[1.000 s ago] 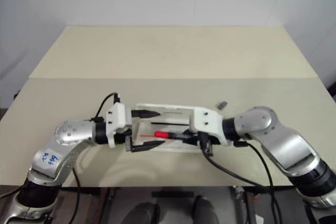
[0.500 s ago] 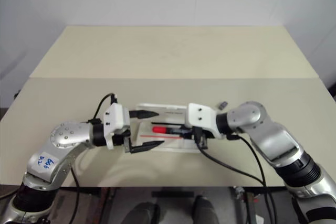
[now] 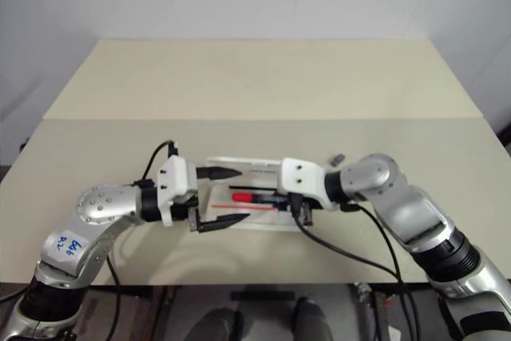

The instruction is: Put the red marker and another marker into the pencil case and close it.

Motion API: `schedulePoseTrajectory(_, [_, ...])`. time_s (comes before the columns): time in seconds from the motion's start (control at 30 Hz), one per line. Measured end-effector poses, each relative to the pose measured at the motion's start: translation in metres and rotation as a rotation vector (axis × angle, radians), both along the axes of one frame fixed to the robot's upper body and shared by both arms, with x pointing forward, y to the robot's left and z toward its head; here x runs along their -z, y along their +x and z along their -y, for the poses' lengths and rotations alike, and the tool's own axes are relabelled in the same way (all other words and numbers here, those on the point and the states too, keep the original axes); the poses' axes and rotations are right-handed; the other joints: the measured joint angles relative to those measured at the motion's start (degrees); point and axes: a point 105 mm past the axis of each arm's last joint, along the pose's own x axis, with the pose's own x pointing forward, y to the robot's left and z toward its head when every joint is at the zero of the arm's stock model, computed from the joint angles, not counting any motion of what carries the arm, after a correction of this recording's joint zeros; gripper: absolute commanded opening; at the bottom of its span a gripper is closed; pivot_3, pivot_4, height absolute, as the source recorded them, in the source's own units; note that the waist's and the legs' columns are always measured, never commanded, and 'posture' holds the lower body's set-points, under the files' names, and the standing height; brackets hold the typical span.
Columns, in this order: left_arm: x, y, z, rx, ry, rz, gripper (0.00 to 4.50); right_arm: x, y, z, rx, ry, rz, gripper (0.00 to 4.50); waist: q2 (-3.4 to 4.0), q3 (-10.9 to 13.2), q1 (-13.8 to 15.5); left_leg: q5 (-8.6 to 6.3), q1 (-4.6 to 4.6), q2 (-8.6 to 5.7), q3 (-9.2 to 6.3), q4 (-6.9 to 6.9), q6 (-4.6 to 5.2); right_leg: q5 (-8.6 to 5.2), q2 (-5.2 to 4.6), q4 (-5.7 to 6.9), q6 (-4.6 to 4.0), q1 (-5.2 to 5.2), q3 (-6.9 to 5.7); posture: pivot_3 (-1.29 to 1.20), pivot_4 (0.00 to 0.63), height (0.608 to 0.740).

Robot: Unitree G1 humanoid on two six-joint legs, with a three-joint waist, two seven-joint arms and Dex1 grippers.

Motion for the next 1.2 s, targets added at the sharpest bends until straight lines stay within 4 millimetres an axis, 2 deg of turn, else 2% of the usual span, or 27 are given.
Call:
schedulePoseTrajectory(0.6, [0.000, 0.000, 0.000, -0.001, -0.003, 0.002, 4.24, 0.003, 0.000, -0.005, 0.006, -0.004, -0.027, 0.60, 0.00, 0.0, 0.0, -0.01, 0.01, 0.00, 0.13, 0.03, 0.02, 0.00, 0.00, 0.13, 0.00, -0.06, 0.10, 0.00, 0.150, 0.740])
schedulePoseTrajectory(0.67, [-0.002, 0.001, 0.000, 0.000, -0.004, 0.007, 4.24, 0.003, 0.000, -0.005, 0.007, -0.005, -0.028, 1.32, 0.00, 0.0, 0.0, -0.01, 0.01, 0.00, 0.14, 0.03, 0.02, 0.00, 0.00, 0.13, 0.00, -0.07, 0.10, 0.00, 0.150, 0.740])
schedulePoseTrajectory(0.7, [-0.003, 0.002, 0.001, 0.001, -0.004, 0.012, 4.24, 0.003, 0.000, -0.005, 0.007, -0.005, -0.027, 1.54, 0.00, 0.0, 0.0, -0.01, 0.01, 0.00, 0.14, 0.04, 0.01, 0.00, 0.00, 0.13, 0.00, -0.06, 0.10, 0.00, 0.150, 0.740])
schedulePoseTrajectory(0.97, [-0.005, 0.002, 0.001, 0.005, -0.007, 0.022, 4.24, -0.001, -0.002, -0.010, -0.007, 0.014, -0.008, 4.47, 0.00, 0.0, 0.0, -0.01, 0.01, 0.00, 0.15, 0.03, 0.01, 0.00, 0.00, 0.15, 0.00, -0.08, 0.11, 0.00, 0.150, 0.740])
schedulePoseTrajectory(1.2, [-0.004, 0.003, 0.002, 0.004, -0.010, 0.018, 4.24, -0.004, -0.009, -0.013, -0.032, 0.025, -0.017, 4.47, 0.00, 0.0, 0.0, -0.01, 0.01, 0.00, 0.15, 0.03, 0.02, 0.01, 0.00, 0.14, 0.00, -0.07, 0.11, 0.00, 0.150, 0.740])
